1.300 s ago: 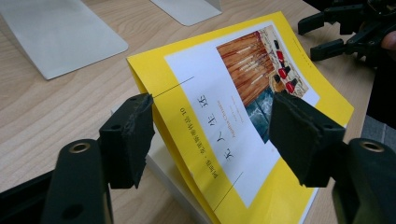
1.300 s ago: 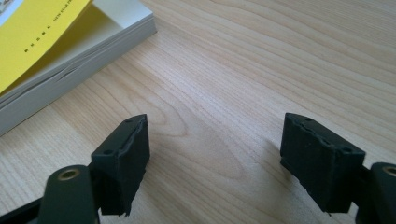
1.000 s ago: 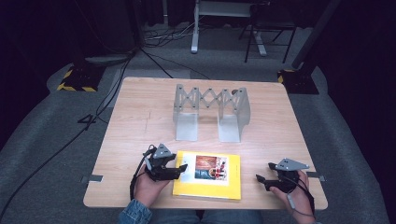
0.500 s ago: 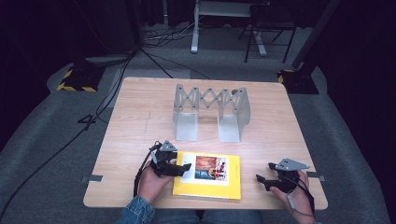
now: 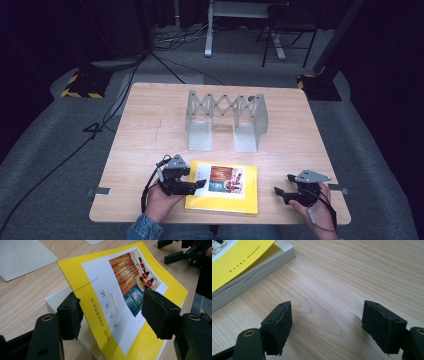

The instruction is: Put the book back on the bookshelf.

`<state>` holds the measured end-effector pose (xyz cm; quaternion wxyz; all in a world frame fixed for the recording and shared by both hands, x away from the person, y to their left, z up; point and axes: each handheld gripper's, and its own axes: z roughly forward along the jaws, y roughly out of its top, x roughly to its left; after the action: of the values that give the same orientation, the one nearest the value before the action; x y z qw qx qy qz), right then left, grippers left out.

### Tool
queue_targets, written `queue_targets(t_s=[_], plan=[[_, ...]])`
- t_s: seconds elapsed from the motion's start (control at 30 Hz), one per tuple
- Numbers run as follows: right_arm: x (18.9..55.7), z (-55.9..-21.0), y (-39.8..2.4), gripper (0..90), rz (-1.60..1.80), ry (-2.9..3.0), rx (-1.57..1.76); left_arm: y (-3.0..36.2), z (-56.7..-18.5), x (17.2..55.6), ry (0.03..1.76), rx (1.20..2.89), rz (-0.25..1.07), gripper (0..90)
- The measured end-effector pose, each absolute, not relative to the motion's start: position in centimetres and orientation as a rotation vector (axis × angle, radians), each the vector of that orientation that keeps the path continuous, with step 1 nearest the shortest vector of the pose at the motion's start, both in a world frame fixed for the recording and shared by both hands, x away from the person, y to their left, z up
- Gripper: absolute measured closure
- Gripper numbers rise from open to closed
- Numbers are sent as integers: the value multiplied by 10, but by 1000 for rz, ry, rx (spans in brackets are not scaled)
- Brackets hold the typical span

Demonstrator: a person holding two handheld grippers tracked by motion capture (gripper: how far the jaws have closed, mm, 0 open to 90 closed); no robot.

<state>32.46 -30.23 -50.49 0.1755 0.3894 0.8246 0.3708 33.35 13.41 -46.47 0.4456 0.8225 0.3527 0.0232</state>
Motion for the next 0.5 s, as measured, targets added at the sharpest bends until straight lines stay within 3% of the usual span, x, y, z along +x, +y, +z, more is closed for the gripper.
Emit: queue_targets(t_s=[0.2, 0.3, 0.4, 0.5], plan=[[325, -505, -302, 249, 1051, 2336, 1102, 135, -467, 334, 889, 2045, 18, 482], [325, -505, -302, 249, 1050, 2336, 1103, 134, -468, 333, 901, 2062, 28, 601], [325, -505, -302, 249, 1050, 2336, 1101, 135, -468, 332, 921, 2072, 68, 786], [325, -505, -302, 250, 1050, 2337, 1102, 133, -461, 329, 870, 2072, 65, 882]])
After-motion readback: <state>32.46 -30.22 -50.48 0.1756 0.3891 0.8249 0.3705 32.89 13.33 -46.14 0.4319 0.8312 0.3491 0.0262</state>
